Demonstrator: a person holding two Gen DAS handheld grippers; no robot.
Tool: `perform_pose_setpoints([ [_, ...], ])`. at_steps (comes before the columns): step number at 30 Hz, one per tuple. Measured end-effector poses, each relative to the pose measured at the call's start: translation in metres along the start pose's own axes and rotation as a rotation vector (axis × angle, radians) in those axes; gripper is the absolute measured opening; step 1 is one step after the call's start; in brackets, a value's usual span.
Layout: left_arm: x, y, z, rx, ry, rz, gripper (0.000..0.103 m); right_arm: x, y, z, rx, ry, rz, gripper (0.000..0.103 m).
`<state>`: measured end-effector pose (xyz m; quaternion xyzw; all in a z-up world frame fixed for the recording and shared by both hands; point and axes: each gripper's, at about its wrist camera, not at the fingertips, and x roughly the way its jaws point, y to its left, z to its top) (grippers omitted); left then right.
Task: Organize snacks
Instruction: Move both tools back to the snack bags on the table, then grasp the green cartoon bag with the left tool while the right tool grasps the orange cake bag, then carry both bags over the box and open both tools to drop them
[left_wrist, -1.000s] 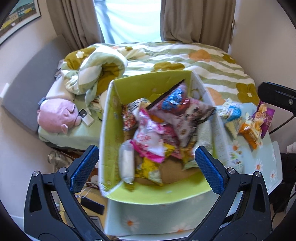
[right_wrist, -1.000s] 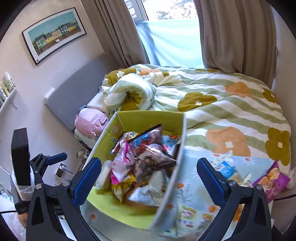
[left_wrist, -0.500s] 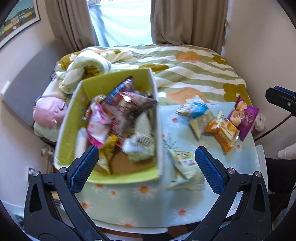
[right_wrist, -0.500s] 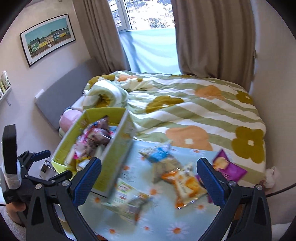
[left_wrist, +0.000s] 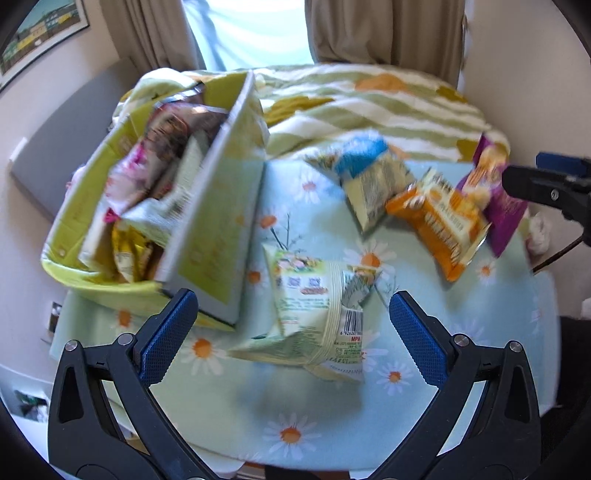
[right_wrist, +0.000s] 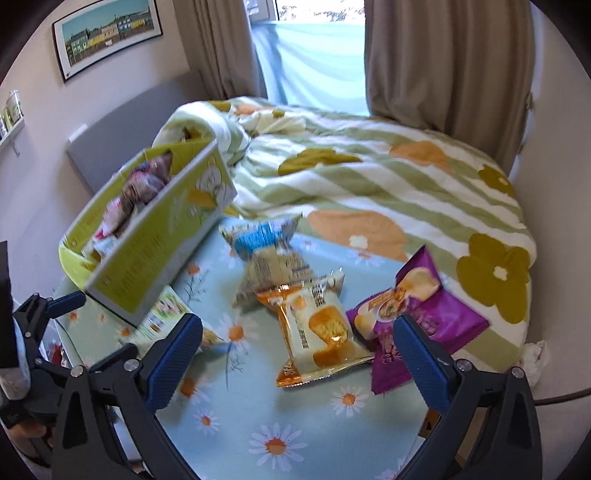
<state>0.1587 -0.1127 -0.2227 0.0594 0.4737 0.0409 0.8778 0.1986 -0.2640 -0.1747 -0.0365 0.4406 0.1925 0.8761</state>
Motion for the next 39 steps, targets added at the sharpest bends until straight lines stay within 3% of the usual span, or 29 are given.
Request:
perform_pose_setpoints([
  [6, 0.036, -0.019, -0.004, 0.042, 0.037, 0.051, 0.103, 0.043, -0.008, -0.011, -0.055, 0.061, 0.022, 0.103],
  [14, 0.067, -0.024, -0.013, 0.060, 0.081, 0.090, 0.102, 0.073, -0.007, -0.020, -0.114, 0.065, 0.018, 0.102],
  [15, 0.071, -0.023, -0.014, 0.055, 0.093, 0.092, 0.101, 0.077, -0.006, -0.021, -0.123, 0.069, 0.017, 0.101],
  [20, 0.087, -0.016, -0.020, 0.023, 0.147, 0.062, 0.072, 0.094, -0.005, -0.023, -0.142, 0.099, 0.012, 0.092],
  [26, 0.089, -0.010, -0.023, 0.012, 0.155, 0.023, 0.060, 0.110, 0.000, -0.023, -0.175, 0.125, -0.011, 0.087],
  [34, 0.086, -0.010, -0.026, 0.007, 0.162, 0.007, 0.054, 0.122, -0.001, -0.020, -0.180, 0.138, -0.032, 0.086],
  [39, 0.088, -0.011, -0.022, 0.006, 0.166, -0.002, 0.051, 0.130, 0.007, -0.023, -0.219, 0.167, -0.052, 0.067],
])
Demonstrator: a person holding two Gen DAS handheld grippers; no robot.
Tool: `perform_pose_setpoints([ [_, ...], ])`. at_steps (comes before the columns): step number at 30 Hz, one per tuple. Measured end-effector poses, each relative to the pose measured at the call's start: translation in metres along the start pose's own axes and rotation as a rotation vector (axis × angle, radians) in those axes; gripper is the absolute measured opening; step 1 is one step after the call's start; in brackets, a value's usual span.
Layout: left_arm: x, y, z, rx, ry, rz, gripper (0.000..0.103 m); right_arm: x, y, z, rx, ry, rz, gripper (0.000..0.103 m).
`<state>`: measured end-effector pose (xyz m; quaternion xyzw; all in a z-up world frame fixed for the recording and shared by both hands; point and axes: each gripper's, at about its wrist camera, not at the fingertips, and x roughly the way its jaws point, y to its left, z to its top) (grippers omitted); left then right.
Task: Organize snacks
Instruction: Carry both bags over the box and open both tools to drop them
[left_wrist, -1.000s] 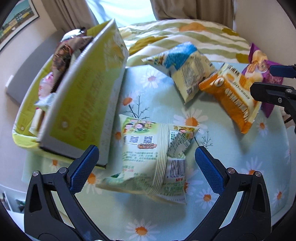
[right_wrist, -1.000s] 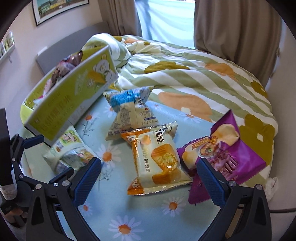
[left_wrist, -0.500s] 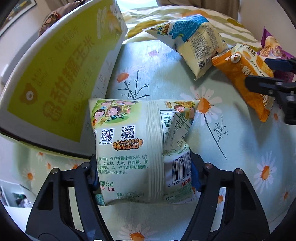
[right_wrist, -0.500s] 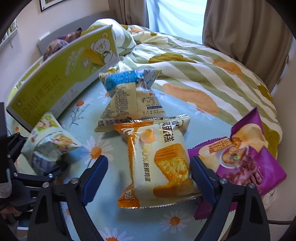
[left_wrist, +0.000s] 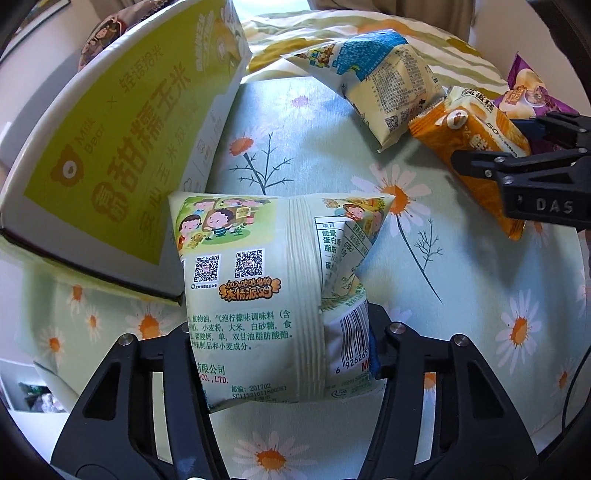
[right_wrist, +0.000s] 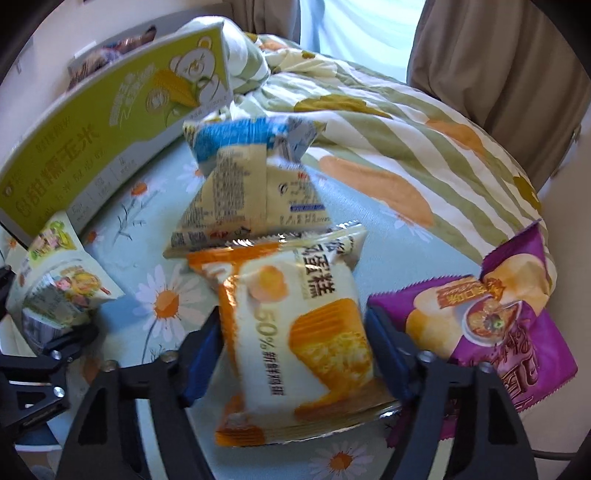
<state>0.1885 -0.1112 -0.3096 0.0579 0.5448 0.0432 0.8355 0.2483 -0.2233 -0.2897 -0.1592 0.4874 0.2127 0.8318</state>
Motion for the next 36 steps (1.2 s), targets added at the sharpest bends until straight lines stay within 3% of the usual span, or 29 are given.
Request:
perform_pose_setpoints([
  [6, -0.003, 0.001, -0.002, -0.001, -0.003, -0.016, 0.049, -0.005, 0.009, -0.009, -0.003, 0.008, 0.014, 0.059],
  [12, -0.020, 0.000, -0.001, 0.019, -0.038, -0.036, 0.047, -0.018, 0.010, -0.020, 0.048, 0.015, 0.028, 0.057],
  [22, -0.085, 0.009, 0.005, 0.017, -0.123, -0.081, 0.047, -0.092, 0.012, -0.018, 0.139, -0.064, 0.048, 0.057],
  [31, -0.164, 0.068, 0.034, -0.031, -0.253, -0.088, 0.047, -0.162, 0.043, 0.029, 0.174, -0.176, 0.093, 0.057],
  [36, -0.179, 0.133, 0.060, -0.075, -0.299, -0.046, 0.047, -0.181, 0.079, 0.072, 0.158, -0.248, 0.122, 0.057],
])
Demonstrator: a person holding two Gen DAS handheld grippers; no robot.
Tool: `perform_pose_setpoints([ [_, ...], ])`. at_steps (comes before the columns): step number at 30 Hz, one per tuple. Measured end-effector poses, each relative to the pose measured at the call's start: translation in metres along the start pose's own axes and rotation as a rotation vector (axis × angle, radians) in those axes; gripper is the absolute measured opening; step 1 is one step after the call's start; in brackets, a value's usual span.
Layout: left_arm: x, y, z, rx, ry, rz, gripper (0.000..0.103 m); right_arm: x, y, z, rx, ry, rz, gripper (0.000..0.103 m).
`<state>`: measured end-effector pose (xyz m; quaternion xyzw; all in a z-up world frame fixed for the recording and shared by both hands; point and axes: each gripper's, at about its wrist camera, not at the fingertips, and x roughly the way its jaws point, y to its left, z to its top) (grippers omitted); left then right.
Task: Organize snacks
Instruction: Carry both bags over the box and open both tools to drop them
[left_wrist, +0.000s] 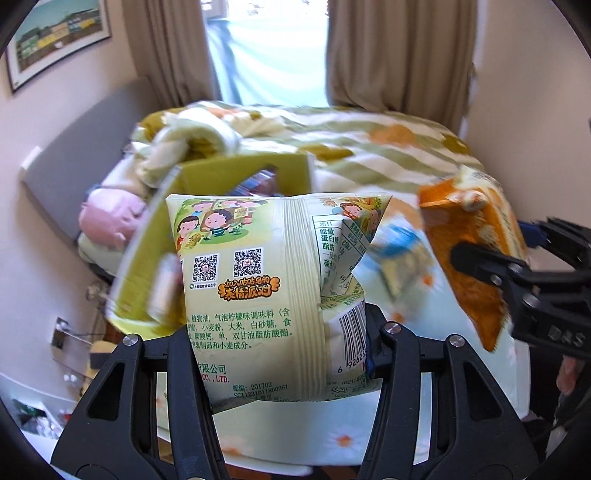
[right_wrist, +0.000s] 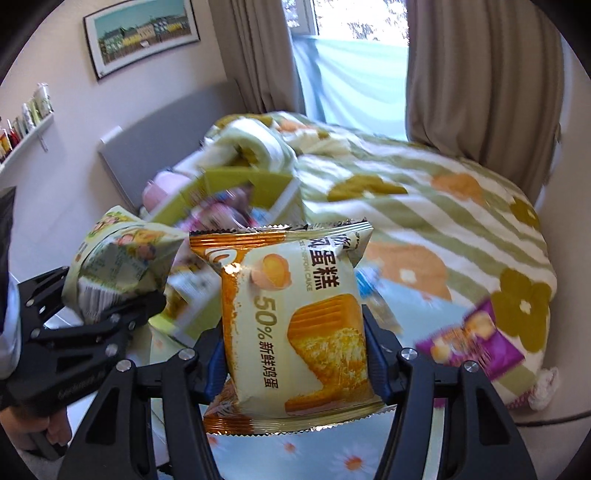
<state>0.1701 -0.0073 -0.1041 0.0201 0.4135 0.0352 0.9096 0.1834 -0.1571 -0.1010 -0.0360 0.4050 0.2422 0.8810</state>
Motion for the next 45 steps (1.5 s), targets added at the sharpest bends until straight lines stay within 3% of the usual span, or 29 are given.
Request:
perform_pose_setpoints([
  [8, 0.035, 0.099, 0.036, -0.002, 0.057, 0.030, 0.048, 0.026, 0.069, 0.053, 0.009, -0.046, 0.050, 0.057],
  [16, 0.097, 0.151, 0.050, 0.055, 0.150, -0.023, 0.049, 0.065, 0.109, 0.084, 0.068, -0.022, 0.031, 0.057],
  [18, 0.107, 0.155, 0.051, 0.068, 0.175, -0.040, 0.060, 0.073, 0.116, 0.086, 0.086, -0.011, 0.018, 0.057],
  [20, 0.115, 0.158, 0.052, 0.067, 0.189, -0.061, 0.100, 0.080, 0.120, 0.087, 0.099, 0.001, 0.005, 0.057],
  [21, 0.114, 0.161, 0.052, 0.066, 0.177, -0.064, 0.103, 0.082, 0.122, 0.087, 0.104, 0.006, 0.000, 0.057],
  [29, 0.093, 0.191, 0.044, 0.047, 0.142, -0.132, 0.103, 0.097, 0.130, 0.082, 0.145, 0.043, -0.008, 0.057],
  [40, 0.081, 0.219, 0.022, 0.034, 0.144, -0.055, 0.103, 0.131, 0.163, 0.080, 0.138, 0.095, 0.017, 0.059],
  [41, 0.080, 0.220, 0.021, 0.033, 0.145, -0.051, 0.103, 0.133, 0.163, 0.079, 0.142, 0.098, 0.021, 0.060],
  [43, 0.079, 0.225, 0.017, 0.031, 0.145, -0.041, 0.103, 0.133, 0.160, 0.075, 0.164, 0.087, 0.031, 0.074],
  [44, 0.078, 0.226, 0.016, 0.030, 0.144, -0.040, 0.103, 0.132, 0.159, 0.074, 0.173, 0.081, 0.033, 0.092],
  [45, 0.078, 0.226, 0.014, 0.031, 0.145, -0.037, 0.103, 0.131, 0.157, 0.072, 0.183, 0.073, 0.037, 0.102],
])
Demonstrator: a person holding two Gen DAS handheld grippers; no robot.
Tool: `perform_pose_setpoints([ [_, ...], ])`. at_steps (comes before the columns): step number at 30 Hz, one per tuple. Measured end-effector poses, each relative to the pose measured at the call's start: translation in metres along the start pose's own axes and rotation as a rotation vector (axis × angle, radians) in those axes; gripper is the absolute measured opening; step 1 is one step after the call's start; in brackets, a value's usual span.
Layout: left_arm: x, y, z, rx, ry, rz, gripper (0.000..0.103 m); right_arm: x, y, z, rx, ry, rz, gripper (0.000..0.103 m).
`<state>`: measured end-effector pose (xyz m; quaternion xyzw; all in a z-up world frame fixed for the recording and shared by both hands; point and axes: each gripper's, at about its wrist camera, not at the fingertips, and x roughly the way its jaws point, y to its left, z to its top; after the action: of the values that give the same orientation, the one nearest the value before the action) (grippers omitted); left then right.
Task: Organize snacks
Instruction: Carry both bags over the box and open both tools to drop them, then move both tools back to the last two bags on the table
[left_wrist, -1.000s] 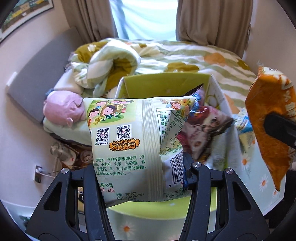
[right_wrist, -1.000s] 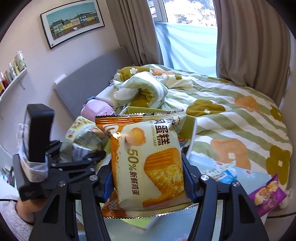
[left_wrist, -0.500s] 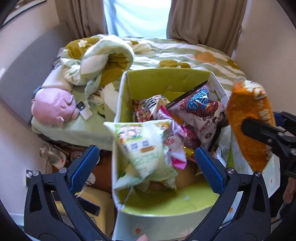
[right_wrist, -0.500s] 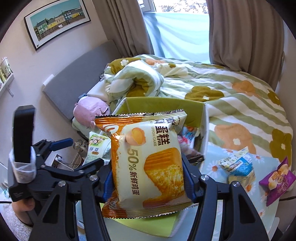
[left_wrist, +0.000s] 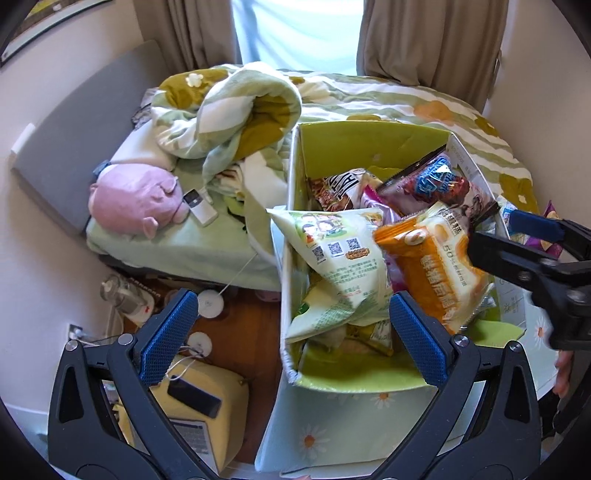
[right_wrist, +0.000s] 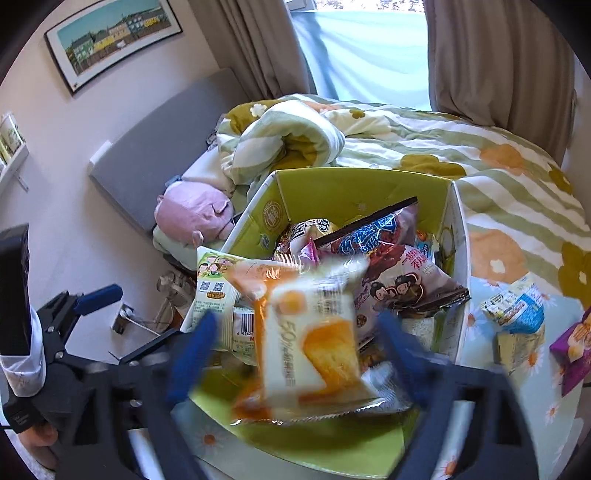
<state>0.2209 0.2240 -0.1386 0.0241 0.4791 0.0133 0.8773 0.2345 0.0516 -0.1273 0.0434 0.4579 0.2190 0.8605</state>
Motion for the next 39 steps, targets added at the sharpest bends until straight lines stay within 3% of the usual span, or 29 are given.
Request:
perform_pose_setpoints([
  [13, -0.009, -0.019, 0.001, 0.033, -0.013, -0.019, 0.103, -0.029, -0.017, -0.009, 0.030, -0.067, -0.053, 0.102],
  [21, -0.034, -0.059, 0.010, 0.067, -0.066, -0.017, 0.103, -0.065, -0.038, -0.016, 0.020, -0.107, -0.057, 0.103],
  [30, -0.060, -0.158, 0.023, 0.133, -0.119, -0.054, 0.103, -0.128, -0.102, -0.039, 0.033, -0.176, -0.105, 0.103],
  [39, -0.050, -0.285, 0.030, 0.189, -0.097, -0.137, 0.103, -0.192, -0.207, -0.070, 0.114, -0.206, -0.238, 0.103],
])
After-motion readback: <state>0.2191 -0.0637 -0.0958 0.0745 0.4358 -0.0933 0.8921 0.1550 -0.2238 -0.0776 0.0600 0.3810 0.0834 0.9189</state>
